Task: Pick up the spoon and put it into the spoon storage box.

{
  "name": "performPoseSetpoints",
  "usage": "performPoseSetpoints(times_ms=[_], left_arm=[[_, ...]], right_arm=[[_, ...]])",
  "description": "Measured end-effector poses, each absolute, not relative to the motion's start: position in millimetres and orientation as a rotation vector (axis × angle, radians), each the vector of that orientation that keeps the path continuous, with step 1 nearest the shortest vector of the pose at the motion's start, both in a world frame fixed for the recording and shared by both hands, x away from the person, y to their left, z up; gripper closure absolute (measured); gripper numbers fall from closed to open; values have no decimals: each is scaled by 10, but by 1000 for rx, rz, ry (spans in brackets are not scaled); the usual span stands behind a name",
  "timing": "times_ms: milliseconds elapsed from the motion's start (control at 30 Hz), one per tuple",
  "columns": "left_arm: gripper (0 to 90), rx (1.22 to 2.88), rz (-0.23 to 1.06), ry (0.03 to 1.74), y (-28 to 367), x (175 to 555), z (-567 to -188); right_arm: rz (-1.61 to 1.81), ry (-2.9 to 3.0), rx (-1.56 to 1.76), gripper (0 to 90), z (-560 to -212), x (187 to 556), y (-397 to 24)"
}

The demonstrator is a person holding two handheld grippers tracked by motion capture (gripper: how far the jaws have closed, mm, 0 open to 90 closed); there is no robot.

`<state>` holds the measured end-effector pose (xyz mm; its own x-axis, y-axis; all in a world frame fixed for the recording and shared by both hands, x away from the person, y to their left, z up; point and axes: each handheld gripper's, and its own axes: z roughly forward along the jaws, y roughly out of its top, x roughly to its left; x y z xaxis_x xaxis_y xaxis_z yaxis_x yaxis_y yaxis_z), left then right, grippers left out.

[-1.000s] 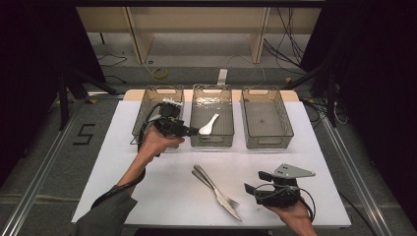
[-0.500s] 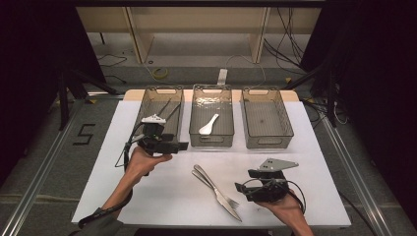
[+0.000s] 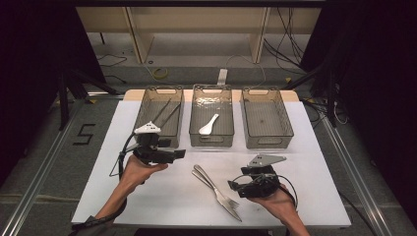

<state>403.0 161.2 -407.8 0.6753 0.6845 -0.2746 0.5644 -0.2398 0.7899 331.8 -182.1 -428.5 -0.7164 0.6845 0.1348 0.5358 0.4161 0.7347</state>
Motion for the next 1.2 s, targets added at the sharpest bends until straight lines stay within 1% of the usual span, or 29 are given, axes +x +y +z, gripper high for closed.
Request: performPoseSetpoints(times_ms=[200,300,500,767,867,1200], left_arm=[[187,1950,195,945,1618,3951,-4097],[178,1942,188,929,1646,3896,-4098],[171,1959,221,919,1781,3740,-4129],[168,1937,231,929,1870,3626,-4143],[162,1909,185,930,1878,3597,-4141],[157,1898,212,905,1878,3520,-4152]], right_arm=[[1183,2504,1078,340,-4266,3369,-1742],[1167,2524,1073,339,-4271,3390,-1692],[1140,2565,1062,340,-4283,3446,-1588],[1104,2608,1054,355,-4313,3514,-1500],[1081,2633,1057,356,-4311,3556,-1451],[1028,2691,1049,360,-4295,3629,-1279]])
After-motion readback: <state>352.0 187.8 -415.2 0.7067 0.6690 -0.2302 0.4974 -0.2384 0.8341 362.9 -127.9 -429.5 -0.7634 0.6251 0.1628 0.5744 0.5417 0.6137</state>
